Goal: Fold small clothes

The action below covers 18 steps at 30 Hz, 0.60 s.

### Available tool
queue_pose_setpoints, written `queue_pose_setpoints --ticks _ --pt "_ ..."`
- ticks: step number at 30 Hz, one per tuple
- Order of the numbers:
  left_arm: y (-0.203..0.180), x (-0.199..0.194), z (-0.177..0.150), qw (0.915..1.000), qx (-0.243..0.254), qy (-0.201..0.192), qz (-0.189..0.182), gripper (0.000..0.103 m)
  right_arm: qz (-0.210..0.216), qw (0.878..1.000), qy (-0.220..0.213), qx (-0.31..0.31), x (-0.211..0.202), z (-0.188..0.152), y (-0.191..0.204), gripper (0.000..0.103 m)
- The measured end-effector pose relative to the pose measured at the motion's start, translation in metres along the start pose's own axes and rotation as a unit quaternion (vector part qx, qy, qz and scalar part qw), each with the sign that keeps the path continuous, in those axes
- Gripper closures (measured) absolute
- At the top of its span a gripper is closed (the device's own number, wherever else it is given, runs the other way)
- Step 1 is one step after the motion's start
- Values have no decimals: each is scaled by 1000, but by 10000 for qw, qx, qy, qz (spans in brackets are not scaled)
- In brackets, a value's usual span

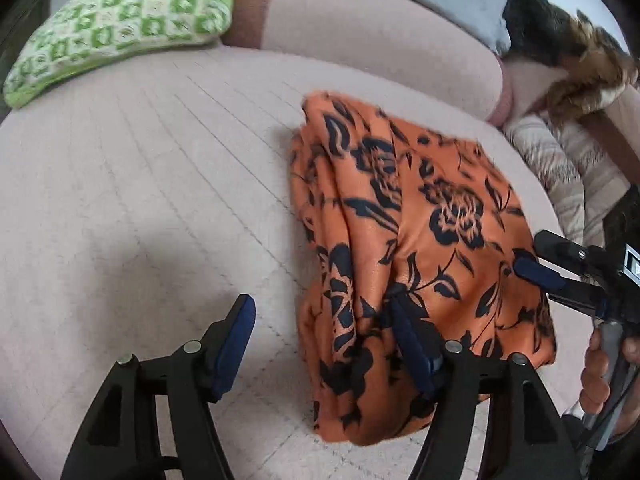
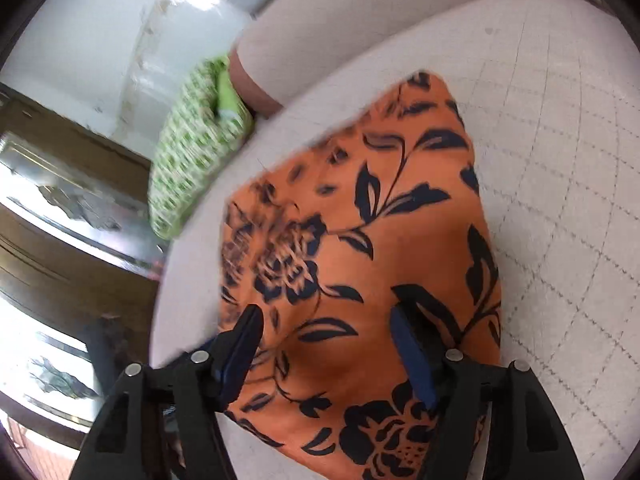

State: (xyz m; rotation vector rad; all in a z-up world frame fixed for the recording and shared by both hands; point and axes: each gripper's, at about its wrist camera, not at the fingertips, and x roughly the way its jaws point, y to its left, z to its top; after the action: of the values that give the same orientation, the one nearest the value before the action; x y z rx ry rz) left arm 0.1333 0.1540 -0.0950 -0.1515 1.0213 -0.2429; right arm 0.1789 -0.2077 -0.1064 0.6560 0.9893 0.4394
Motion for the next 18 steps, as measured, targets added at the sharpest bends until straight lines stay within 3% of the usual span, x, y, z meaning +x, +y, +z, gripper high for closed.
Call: queue_pose_setpoints --ticks 3,6,7,9,10,11,12,16,18 --pt "-6 -24 2 9994 154 -246 -180 33 -30 9991 -187 -390 -15 9 18 33" --pt "-17 -33 -8 9986 339 -287 -291 33 76 9984 -399 -393 -15 25 21 32" --pt "-22 -29 -12 9982 468 -214 -294 33 84 9986 -429 -282 -11 34 15 31" --pt "-25 -6 -24 9975 691 113 75 32 102 9989 -451 -65 2 47 1 30" --pt "-19 11 -29 9974 578 393 159 31 -65 9992 -352 187 15 52 -16 28" --pt "-12 15 -31 9985 357 424 37 30 -81 9989 -228 414 30 55 -22 28" --pt "-9 12 -30 9991 217 357 -48 30 10 9981 -219 577 32 54 -29 28" --pt "-16 6 -29 9984 456 308 133 30 141 9986 -438 269 4 43 -3 28" --pt "-14 3 -29 9989 309 340 102 30 202 9982 -543 164 -8 29 8 28"
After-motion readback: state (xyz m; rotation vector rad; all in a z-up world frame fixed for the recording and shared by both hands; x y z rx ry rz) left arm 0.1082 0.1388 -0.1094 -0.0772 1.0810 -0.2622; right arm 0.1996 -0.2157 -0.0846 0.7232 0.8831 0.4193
